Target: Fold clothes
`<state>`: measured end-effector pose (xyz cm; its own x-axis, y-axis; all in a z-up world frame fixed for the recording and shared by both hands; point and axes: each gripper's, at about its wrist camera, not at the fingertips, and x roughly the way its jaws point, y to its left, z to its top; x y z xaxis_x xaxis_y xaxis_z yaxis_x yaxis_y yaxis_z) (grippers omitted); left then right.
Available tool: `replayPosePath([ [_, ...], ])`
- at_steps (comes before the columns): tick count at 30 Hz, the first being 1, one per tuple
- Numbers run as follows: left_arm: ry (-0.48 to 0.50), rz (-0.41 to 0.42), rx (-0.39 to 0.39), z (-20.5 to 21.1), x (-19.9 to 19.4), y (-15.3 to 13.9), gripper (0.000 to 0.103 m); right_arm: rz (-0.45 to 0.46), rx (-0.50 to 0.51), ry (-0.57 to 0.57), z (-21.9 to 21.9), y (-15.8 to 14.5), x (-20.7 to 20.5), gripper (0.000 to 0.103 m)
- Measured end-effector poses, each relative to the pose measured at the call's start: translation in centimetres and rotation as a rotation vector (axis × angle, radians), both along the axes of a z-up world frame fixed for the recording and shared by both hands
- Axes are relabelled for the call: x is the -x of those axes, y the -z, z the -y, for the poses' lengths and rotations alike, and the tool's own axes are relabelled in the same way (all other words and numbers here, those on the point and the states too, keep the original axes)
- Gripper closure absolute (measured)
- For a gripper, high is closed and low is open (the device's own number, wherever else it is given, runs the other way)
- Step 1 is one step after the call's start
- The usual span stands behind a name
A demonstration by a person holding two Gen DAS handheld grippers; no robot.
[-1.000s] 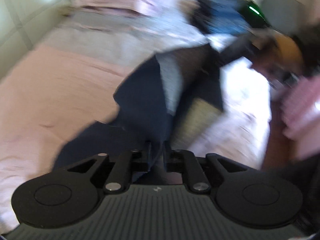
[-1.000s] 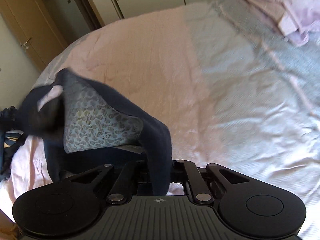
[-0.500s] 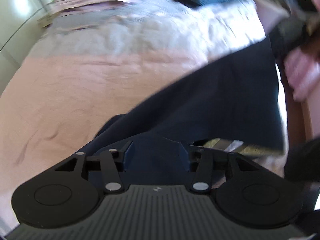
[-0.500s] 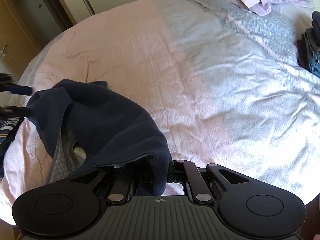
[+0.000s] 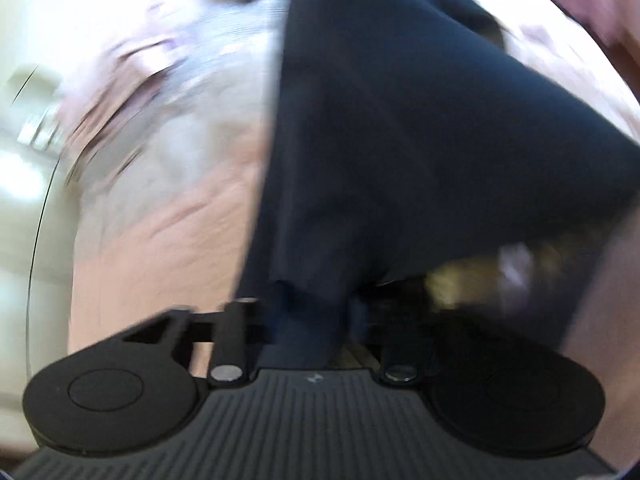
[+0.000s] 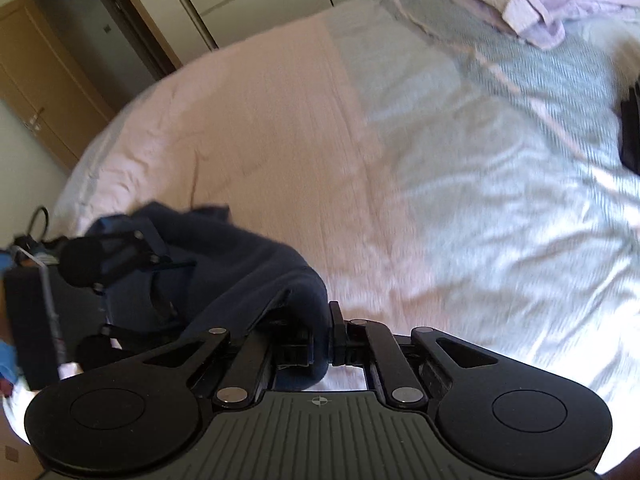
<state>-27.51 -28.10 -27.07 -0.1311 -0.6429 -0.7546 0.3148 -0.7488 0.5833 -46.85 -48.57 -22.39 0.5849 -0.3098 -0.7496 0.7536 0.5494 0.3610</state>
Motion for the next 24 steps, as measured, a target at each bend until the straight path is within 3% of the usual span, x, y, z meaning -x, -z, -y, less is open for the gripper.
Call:
replayPosePath([
  [1,-0.047,-0.041,0.008,0.7,-0.5,-1.2,0.097,0.011,0.009,-0.004,0.3,-0.5,0.0,0.099],
  [6,-0.292,-0.310,0.002,3.0,-4.5,-9.3,0.097,0.071,0.095,-0.050,1.7,-3.6,-1.1,0.099],
  [10,-0.386,-0.489,0.039,2.1,-8.4,-16.6,0.098,0.134,0.224,-0.104,2.1,-8.1,-2.9,0.100],
  [15,-0.351,-0.600,0.093,-2.3,-11.6,-23.5,0.099,0.229,0.437,-0.143,-1.7,-16.4,-4.6,0.100],
  [18,-0.298,-0.628,0.145,-6.3,-13.0,-27.0,0.100,0.272,0.541,-0.133,-6.8,-21.1,-5.1,0.100],
  [24,-0.199,-0.798,0.243,-14.2,-16.1,-36.4,0.100,0.321,0.797,-0.116,-18.4,-31.3,-5.7,0.100],
])
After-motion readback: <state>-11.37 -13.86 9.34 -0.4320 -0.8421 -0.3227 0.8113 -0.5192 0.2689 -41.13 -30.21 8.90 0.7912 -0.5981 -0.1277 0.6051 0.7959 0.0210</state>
